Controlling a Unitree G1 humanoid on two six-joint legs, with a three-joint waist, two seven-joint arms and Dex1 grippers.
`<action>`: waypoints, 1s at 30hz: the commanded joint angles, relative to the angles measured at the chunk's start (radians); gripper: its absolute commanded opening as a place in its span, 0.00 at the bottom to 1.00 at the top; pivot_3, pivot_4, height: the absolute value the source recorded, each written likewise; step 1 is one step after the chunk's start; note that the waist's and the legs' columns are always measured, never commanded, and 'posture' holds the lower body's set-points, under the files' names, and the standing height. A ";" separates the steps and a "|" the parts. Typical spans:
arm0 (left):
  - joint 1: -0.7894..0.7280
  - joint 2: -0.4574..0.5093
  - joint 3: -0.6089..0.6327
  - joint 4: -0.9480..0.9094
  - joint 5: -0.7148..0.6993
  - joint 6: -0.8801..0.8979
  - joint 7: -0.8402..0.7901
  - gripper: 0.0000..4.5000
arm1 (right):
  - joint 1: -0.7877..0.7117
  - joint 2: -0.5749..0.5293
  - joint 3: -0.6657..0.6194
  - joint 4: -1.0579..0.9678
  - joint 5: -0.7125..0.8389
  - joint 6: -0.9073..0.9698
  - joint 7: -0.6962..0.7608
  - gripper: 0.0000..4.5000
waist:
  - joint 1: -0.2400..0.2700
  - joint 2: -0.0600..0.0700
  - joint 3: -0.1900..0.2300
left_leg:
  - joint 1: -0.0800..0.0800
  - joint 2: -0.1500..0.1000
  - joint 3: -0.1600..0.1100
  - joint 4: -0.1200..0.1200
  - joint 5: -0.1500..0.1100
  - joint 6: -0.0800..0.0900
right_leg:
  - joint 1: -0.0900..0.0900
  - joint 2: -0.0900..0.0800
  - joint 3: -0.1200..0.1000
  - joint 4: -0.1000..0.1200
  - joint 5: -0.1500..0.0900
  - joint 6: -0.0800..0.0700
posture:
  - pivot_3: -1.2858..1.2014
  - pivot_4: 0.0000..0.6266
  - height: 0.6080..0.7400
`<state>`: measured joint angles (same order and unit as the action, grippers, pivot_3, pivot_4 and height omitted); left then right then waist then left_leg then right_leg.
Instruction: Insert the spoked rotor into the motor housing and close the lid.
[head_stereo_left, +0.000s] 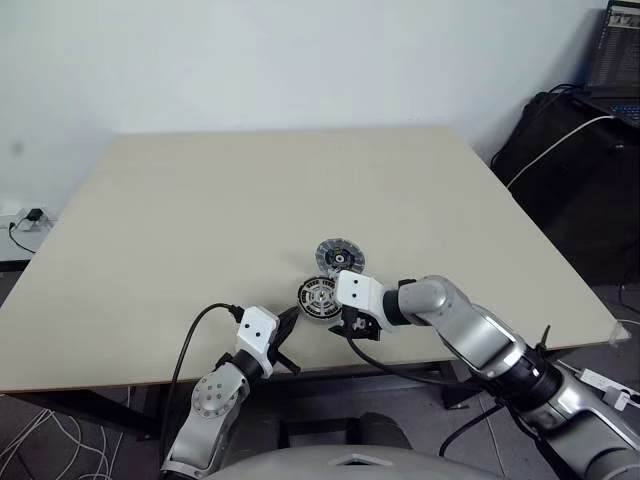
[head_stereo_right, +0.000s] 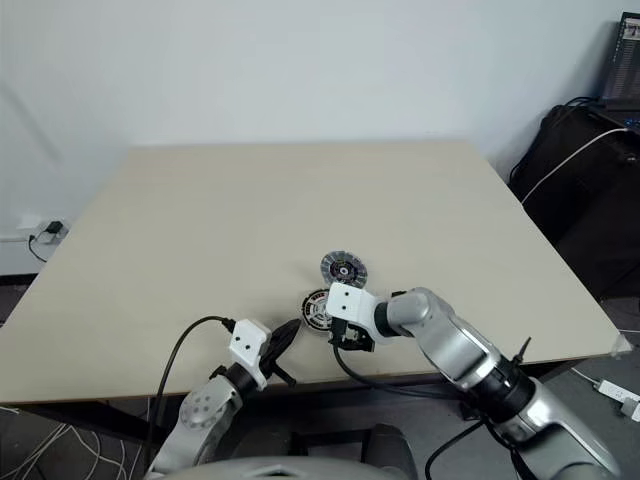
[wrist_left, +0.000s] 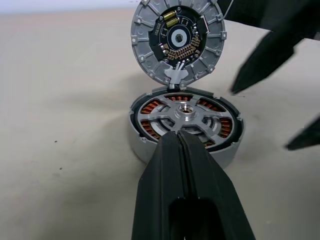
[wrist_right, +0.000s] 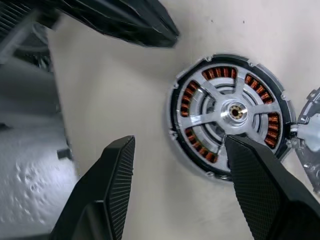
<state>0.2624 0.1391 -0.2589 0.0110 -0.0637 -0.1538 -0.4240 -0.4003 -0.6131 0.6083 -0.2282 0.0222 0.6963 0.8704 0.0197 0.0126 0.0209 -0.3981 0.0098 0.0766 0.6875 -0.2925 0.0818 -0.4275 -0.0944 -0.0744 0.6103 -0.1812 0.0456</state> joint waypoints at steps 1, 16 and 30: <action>-0.003 -0.004 -0.003 -0.041 -0.013 0.000 -0.003 0.00 | -0.047 0.028 0.009 0.055 -0.026 -0.038 0.018 0.68 | 0.000 0.000 0.000 | 0.000 0.000 0.000 0.000 0.001 0.001 | 0.000 0.000 0.000 0.000 0.000 0.000 | 0.52 0.00 1.00; 0.008 -0.013 -0.002 -0.091 -0.019 0.030 0.028 0.00 | -0.044 0.068 0.036 0.191 -0.103 -0.077 0.061 0.33 | -0.001 0.000 -0.003 | 0.001 0.000 0.000 0.001 0.001 0.002 | 0.001 0.000 0.000 0.001 0.002 -0.004 | 0.52 0.00 1.00; 0.005 -0.019 -0.002 -0.109 -0.019 0.060 0.035 0.00 | -0.007 0.065 -0.013 0.153 -0.105 -0.019 0.042 0.06 | 0.012 0.002 -0.004 | 0.000 -0.001 0.000 0.002 -0.001 -0.001 | 0.001 -0.001 0.000 0.001 0.001 -0.002 | 0.52 0.00 1.00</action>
<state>0.2802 0.1247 -0.2585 -0.0534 -0.0796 -0.0904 -0.3923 -0.4163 -0.5315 0.6212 -0.0702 -0.0754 0.6342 0.9172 0.0313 0.0144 0.0169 -0.3976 0.0091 0.0766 0.6897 -0.2937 0.0811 -0.4262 -0.0956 -0.0747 0.6116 -0.1798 0.0437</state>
